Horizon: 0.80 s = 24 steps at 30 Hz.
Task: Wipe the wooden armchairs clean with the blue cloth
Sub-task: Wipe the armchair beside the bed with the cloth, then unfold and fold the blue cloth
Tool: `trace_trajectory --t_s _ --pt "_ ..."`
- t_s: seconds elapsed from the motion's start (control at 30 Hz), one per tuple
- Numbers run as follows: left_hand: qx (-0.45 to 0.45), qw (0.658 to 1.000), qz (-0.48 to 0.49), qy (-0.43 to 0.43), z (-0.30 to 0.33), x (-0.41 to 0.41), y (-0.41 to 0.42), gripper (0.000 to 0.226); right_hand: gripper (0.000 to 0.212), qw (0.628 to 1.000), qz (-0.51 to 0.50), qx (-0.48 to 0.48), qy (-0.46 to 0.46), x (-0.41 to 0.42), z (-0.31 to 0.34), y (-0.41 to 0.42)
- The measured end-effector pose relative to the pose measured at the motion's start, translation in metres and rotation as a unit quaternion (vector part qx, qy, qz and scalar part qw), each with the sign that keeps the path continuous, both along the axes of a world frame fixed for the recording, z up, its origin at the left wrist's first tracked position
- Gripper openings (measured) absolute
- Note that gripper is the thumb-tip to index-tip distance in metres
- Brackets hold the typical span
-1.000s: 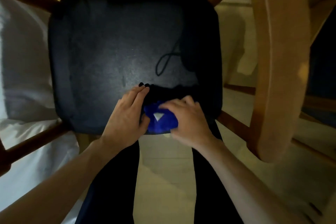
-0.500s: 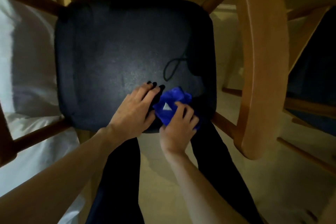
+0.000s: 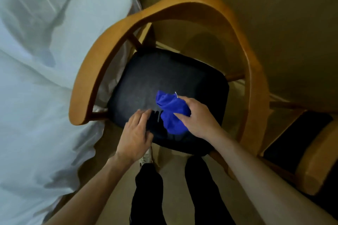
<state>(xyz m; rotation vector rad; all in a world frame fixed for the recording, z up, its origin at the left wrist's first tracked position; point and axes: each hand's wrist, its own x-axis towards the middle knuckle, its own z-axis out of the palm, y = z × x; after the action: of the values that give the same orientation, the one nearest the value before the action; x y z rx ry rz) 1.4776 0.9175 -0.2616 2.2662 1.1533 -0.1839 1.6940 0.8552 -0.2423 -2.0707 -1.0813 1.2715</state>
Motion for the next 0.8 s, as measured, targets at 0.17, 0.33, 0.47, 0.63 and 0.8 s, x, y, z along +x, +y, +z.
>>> trace_trajectory --t_s 0.17,0.33,0.47,0.63,0.8 --pt "-0.014 0.997 0.01 -0.069 0.038 -0.008 0.017 0.082 0.046 0.999 -0.025 0.041 0.0 -0.015 0.056 0.011" --pt "-0.047 0.987 -0.032 -0.152 0.087 -0.004 0.04 0.098 0.036 0.996 -0.046 0.079 0.021 -0.032 0.114 0.016" --pt "-0.004 0.976 -0.046 -0.214 0.128 -0.002 0.06 0.11 0.035 0.994 -0.03 0.105 0.002 -0.042 0.156 0.013" --pt "0.011 0.955 -0.127 -0.267 0.18 -0.006 0.079 0.096 0.028 0.991 0.019 0.124 -0.054 -0.06 0.197 0.01" --pt "0.051 0.938 -0.175 -0.295 0.228 -0.019 0.095 0.038 0.036 0.973 0.043 0.175 -0.146 -0.075 0.232 0.01"
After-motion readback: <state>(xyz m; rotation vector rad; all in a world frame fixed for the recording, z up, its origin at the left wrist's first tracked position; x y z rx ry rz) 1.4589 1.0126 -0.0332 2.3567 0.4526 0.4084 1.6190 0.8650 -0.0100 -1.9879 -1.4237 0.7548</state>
